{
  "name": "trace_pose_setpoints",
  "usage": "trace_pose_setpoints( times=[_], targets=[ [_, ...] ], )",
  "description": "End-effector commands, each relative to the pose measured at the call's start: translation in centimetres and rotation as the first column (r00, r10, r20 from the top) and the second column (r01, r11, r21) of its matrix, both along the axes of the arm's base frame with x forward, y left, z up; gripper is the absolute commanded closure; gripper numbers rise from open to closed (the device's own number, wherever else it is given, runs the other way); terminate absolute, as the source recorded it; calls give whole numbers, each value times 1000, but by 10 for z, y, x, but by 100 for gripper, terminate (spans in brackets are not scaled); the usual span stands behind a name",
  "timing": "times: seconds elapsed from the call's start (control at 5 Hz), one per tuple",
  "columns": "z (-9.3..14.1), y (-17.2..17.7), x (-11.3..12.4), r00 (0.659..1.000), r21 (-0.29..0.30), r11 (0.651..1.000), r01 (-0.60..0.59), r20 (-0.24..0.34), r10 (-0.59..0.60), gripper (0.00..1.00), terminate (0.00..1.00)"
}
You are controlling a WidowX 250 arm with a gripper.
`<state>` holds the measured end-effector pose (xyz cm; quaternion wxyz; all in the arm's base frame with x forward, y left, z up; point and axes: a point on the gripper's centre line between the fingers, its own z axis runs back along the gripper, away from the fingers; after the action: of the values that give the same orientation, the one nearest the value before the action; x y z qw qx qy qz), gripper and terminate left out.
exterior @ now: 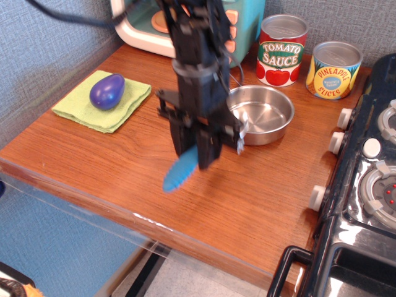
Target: Put the spoon on the bottom right corner of the table.
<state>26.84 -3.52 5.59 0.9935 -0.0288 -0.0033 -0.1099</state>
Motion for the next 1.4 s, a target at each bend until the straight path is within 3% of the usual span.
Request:
trace_pose_setpoints(
  times=[0.0,0.4,0.6,0.8,1.0,1.2],
  targets=[
    [-16,-27,-3,989,45,991,-128,74,125,100,0],
    [-23,-27,24,961,-12,964,-266,70,266,100,0],
    [-25,-29,28,961,-10,962,-272,56,272,100,0],
    [-25,-29,21,971,12,973,-231,57,230,0,0],
    [-16,-25,10,982,6,984,-176,67,175,0,0],
    [21,-13,8,984,-58,990,-130,116,136,0,0]
  ],
)
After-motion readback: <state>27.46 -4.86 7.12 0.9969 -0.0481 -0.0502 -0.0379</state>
